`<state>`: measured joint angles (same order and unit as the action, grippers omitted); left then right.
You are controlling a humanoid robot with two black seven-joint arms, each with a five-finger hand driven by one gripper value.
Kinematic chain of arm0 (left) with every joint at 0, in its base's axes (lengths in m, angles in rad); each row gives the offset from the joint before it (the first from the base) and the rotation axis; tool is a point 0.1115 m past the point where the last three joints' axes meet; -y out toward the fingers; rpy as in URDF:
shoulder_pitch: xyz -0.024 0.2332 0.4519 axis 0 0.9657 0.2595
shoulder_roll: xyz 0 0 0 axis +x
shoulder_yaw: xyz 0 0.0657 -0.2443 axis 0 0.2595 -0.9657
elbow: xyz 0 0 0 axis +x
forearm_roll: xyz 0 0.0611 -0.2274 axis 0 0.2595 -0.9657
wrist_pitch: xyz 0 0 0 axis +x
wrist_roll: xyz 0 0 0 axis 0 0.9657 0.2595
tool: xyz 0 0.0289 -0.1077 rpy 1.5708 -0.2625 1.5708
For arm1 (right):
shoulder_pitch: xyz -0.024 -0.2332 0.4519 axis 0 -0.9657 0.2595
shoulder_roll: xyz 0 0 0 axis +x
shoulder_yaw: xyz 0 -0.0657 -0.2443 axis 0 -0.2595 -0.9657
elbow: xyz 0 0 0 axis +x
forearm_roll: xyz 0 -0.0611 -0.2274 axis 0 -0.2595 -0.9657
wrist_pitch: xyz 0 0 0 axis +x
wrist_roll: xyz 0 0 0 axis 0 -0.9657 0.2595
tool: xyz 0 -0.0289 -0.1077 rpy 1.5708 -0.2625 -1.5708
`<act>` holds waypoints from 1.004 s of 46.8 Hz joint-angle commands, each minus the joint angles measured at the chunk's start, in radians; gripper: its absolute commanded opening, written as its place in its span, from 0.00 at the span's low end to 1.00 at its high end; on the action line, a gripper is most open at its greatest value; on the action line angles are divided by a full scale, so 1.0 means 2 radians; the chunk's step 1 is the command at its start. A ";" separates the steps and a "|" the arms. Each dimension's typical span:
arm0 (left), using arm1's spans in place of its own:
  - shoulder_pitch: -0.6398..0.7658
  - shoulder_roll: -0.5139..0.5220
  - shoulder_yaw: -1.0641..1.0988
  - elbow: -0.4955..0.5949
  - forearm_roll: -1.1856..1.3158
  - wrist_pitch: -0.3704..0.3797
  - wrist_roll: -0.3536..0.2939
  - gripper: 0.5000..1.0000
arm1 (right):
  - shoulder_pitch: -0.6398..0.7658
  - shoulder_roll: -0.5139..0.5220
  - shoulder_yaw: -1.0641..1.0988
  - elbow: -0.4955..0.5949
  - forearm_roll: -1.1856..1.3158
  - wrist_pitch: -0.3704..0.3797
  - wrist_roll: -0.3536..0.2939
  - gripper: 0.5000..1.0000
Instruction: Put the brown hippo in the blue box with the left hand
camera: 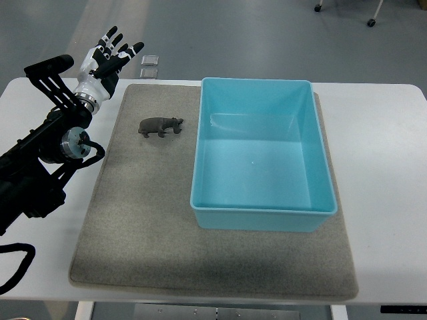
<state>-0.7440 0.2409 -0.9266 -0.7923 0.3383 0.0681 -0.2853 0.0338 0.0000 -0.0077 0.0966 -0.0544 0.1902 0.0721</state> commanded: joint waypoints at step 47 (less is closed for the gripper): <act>-0.002 0.005 0.005 0.005 0.002 -0.011 0.000 0.99 | 0.000 0.000 0.000 0.000 0.000 0.000 0.000 0.87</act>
<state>-0.7455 0.2514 -0.9200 -0.7859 0.3303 0.0572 -0.2844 0.0338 0.0000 -0.0077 0.0966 -0.0541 0.1902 0.0721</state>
